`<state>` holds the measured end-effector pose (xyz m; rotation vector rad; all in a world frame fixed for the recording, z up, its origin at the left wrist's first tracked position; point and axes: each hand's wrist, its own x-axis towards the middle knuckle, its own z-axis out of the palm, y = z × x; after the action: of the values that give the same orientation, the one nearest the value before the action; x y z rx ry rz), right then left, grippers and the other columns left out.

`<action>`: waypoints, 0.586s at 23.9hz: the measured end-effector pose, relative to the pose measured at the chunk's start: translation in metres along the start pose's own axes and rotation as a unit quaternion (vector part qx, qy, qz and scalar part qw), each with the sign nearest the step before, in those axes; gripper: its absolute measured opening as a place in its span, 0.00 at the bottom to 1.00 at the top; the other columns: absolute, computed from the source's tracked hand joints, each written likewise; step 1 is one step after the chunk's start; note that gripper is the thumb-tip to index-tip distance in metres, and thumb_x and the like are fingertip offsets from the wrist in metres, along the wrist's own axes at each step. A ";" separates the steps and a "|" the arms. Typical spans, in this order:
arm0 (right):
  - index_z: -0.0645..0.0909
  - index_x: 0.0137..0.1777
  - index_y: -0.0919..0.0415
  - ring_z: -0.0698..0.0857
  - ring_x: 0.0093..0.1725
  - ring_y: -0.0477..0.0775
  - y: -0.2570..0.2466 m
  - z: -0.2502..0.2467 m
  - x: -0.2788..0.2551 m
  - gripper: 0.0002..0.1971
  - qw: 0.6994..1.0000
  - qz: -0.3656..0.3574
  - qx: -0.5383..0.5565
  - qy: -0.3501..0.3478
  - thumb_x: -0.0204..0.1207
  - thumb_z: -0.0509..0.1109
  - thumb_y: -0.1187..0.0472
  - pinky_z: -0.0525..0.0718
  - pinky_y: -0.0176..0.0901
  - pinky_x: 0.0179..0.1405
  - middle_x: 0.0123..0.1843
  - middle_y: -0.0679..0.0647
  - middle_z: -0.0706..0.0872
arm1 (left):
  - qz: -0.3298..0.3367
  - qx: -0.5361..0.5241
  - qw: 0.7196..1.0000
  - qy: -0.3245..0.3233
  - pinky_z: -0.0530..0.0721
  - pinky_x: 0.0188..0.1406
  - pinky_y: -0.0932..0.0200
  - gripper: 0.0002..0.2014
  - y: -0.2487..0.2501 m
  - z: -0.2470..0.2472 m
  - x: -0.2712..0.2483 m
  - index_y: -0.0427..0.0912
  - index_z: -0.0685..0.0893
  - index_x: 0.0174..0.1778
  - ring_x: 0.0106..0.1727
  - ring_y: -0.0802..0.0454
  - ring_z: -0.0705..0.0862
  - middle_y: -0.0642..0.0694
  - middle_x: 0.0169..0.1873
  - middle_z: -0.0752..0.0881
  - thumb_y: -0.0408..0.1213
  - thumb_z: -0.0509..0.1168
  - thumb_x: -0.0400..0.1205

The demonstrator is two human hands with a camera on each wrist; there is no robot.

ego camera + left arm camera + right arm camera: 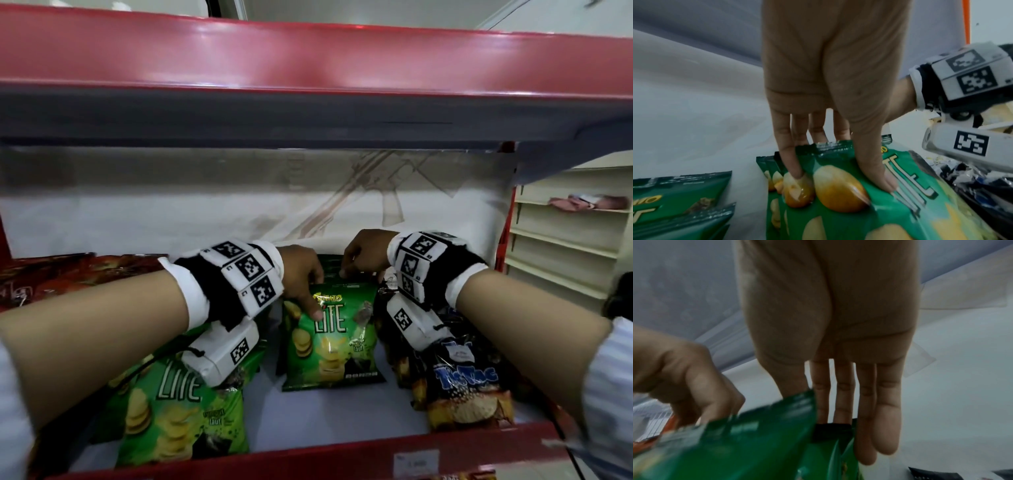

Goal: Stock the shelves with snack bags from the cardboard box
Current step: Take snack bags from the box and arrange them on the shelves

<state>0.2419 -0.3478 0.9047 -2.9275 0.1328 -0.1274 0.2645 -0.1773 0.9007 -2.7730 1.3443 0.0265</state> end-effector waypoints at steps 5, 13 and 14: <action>0.88 0.50 0.60 0.85 0.41 0.53 -0.019 -0.023 -0.024 0.11 0.999 -0.004 0.000 0.051 0.74 0.74 0.53 0.85 0.41 0.38 0.39 0.52 0.86 | -0.034 -0.086 0.995 -0.032 0.80 0.49 0.64 0.24 -0.008 -0.021 -0.021 0.46 0.84 0.58 0.44 0.59 0.83 0.56 0.44 0.87 0.52 0.76 0.70; 0.83 0.61 0.48 0.88 0.40 0.45 -0.128 0.027 -0.075 0.29 0.976 -0.167 0.019 -0.137 0.65 0.73 0.33 0.85 0.32 0.38 0.55 0.49 0.90 | -0.163 -0.058 0.979 -0.110 0.81 0.60 0.52 0.13 -0.098 -0.038 -0.112 0.46 0.88 0.53 0.54 0.47 0.85 0.47 0.50 0.89 0.43 0.74 0.75; 0.79 0.68 0.50 0.86 0.40 0.44 -0.132 0.040 -0.075 0.33 0.973 -0.174 -0.011 -0.149 0.65 0.74 0.35 0.82 0.25 0.32 0.63 0.50 0.86 | -0.172 -0.047 0.977 -0.117 0.80 0.62 0.53 0.15 -0.102 -0.028 -0.117 0.48 0.87 0.55 0.56 0.48 0.84 0.51 0.50 0.88 0.46 0.74 0.74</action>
<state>0.1818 -0.2037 0.8879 -2.9203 -0.4293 0.2620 0.2720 -0.0241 0.9386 -2.9229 0.8206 0.3961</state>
